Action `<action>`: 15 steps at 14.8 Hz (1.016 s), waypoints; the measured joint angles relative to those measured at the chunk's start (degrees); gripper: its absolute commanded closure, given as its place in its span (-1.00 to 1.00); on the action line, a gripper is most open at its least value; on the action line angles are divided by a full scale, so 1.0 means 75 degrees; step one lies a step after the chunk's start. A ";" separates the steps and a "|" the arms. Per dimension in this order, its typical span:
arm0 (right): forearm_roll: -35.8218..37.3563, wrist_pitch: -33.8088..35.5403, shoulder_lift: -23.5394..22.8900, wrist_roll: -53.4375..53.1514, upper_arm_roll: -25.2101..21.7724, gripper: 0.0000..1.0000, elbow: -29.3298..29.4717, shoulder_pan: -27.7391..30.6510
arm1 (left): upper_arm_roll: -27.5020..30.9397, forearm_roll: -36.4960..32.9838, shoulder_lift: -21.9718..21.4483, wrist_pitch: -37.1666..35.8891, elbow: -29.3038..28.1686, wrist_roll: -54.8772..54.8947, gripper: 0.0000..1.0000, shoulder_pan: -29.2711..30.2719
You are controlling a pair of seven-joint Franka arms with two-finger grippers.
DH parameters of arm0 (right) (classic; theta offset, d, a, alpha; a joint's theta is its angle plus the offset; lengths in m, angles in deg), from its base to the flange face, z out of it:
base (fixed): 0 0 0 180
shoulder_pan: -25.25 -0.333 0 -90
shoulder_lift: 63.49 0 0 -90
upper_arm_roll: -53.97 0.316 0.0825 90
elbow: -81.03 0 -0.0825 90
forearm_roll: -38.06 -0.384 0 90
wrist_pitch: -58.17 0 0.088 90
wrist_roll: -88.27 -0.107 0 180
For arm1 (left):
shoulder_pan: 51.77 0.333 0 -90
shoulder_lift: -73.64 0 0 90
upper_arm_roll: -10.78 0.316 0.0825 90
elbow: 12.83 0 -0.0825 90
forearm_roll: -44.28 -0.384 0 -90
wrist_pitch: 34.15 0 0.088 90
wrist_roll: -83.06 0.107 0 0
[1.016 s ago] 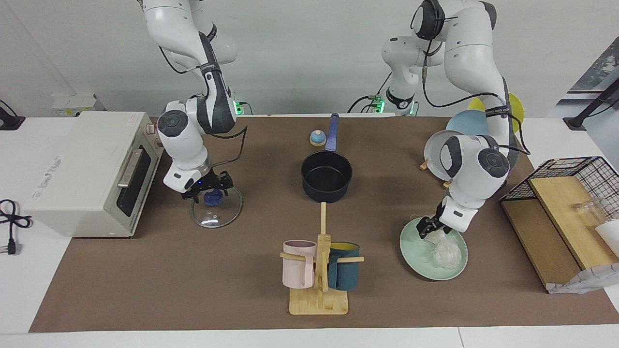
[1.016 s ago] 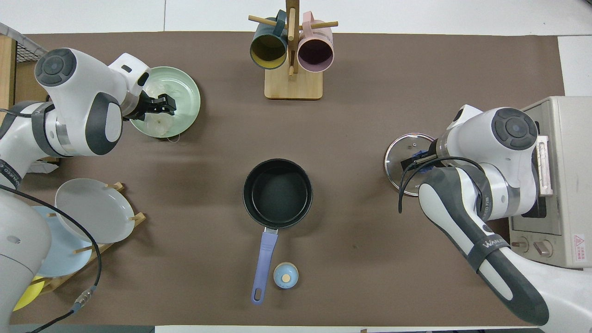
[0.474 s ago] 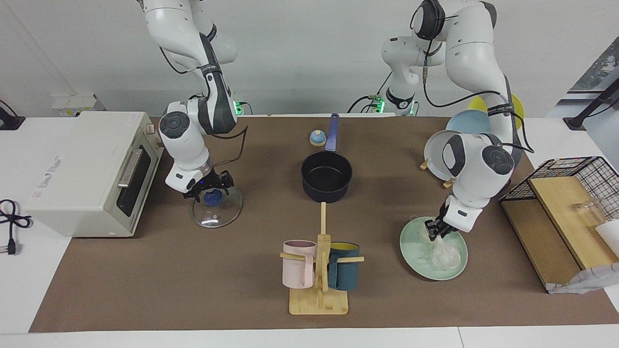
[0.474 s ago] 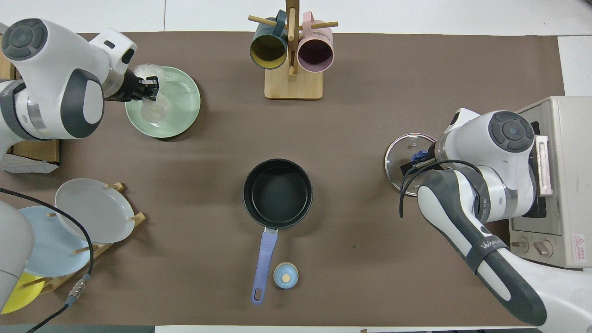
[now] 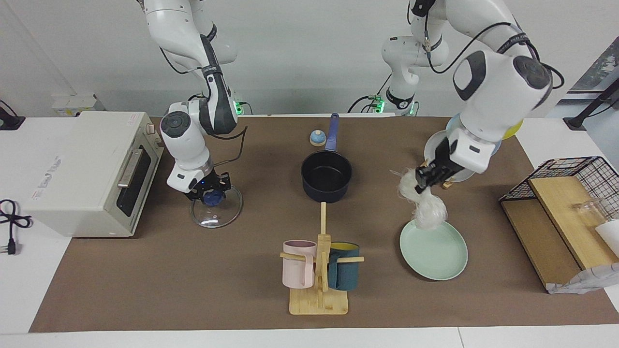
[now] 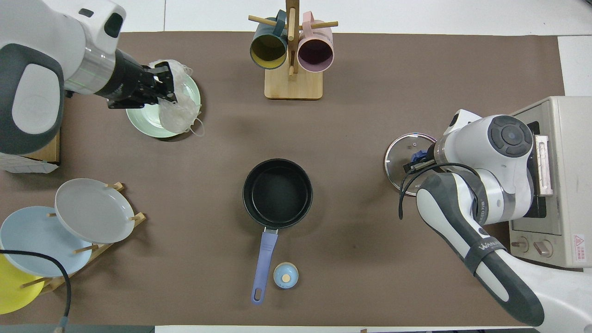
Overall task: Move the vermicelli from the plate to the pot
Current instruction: 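Drop the vermicelli into the pot while the right gripper lifts the lid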
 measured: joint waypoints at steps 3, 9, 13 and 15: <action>0.0001 0.0209 -0.0001 0.0002 0.0000 0.21 0.0205 0.0000 | -0.0051 0.0182 -0.0618 -0.0069 -0.0813 -0.1120 1.00 -0.1281; 0.0000 0.2056 0.0013 0.0002 0.0000 0.21 0.1734 0.0000 | -0.0071 0.0473 -0.1302 0.2410 -0.3894 -0.2130 1.00 -0.3246; -0.0010 0.2747 0.0020 -0.0010 0.0034 0.21 0.2341 -0.0001 | -0.0011 0.0484 -0.1276 0.3127 -0.4699 -0.2124 1.00 -0.3310; -0.0027 0.2846 0.0019 -0.0057 0.0051 0.21 0.2435 -0.0055 | 0.0023 0.0485 -0.1237 0.3413 -0.4865 -0.2098 1.00 -0.3299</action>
